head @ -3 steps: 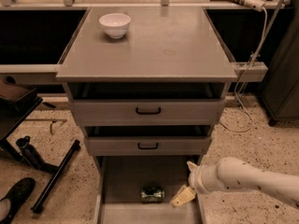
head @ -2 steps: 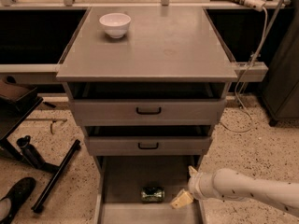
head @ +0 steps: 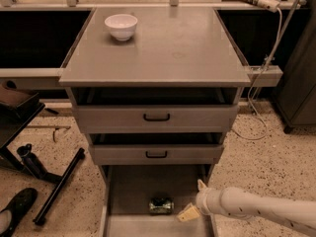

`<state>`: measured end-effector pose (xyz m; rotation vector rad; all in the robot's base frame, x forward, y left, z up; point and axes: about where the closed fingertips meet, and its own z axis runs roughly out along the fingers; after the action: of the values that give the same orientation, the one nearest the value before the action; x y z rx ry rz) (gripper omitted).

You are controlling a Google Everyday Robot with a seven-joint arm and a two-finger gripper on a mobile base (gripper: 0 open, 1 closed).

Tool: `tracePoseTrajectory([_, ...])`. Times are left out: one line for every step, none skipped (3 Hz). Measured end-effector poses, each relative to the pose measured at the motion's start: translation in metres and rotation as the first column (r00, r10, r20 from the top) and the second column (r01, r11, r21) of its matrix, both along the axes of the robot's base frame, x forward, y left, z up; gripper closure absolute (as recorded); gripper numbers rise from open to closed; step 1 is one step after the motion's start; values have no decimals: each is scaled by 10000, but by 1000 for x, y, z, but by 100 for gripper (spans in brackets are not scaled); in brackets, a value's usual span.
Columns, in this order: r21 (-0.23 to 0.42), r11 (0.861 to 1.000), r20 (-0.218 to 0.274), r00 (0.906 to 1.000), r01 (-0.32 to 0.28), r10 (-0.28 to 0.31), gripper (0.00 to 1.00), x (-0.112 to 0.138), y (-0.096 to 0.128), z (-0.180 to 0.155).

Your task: Pick green can from bottom drawer and place on counter

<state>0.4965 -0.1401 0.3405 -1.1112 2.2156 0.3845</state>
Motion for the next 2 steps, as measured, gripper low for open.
tracePoseTrajectory([73, 9999, -185, 9998, -105, 107, 0, -1, 6, -12])
tracePoseTrajectory([498, 9979, -370, 9983, -421, 440, 0, 1, 24, -47])
